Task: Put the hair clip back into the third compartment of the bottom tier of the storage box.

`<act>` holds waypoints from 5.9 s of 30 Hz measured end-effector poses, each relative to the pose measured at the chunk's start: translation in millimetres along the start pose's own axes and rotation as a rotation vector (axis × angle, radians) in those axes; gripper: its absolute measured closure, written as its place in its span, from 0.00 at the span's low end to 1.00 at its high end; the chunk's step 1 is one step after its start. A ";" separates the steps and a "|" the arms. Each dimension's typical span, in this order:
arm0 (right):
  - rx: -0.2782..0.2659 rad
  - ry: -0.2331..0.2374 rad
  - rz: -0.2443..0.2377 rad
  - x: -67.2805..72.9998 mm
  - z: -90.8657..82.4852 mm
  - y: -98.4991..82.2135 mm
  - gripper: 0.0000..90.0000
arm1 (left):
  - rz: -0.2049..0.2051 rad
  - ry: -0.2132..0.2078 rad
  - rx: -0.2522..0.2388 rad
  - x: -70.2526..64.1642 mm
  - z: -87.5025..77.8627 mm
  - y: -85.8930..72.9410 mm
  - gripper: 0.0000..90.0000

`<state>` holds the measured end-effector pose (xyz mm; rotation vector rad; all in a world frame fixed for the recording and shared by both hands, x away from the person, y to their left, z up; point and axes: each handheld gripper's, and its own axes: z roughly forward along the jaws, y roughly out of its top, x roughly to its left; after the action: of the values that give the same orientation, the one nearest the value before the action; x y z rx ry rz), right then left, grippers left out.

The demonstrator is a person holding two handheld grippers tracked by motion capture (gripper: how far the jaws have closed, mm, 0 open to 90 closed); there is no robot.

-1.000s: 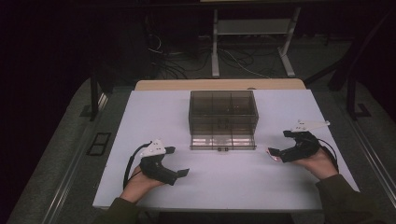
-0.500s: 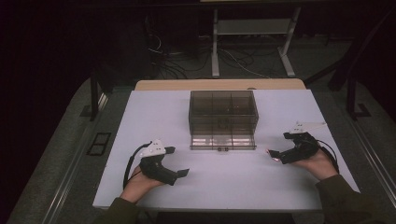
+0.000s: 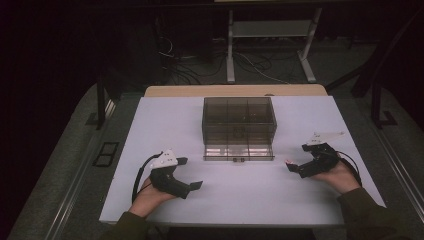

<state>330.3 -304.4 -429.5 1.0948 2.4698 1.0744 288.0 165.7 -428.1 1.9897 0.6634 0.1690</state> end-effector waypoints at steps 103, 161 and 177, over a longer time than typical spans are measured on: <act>0.119 0.023 -0.035 1.2 12.4 -7.5 0.75 | -0.008 0.010 -0.006 0.7 -1.7 0.3 0.00; 0.002 0.085 -0.012 4.7 -17.3 11.5 0.76 | -0.001 0.013 -0.019 1.4 0.1 -2.3 0.00; 0.004 0.104 -0.029 6.9 -17.5 22.9 0.75 | 0.001 0.011 -0.017 0.5 0.1 -1.9 0.00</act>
<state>329.7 -298.4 -400.5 1.0252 2.5600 1.1461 287.7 166.5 -429.9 1.9747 0.6658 0.1862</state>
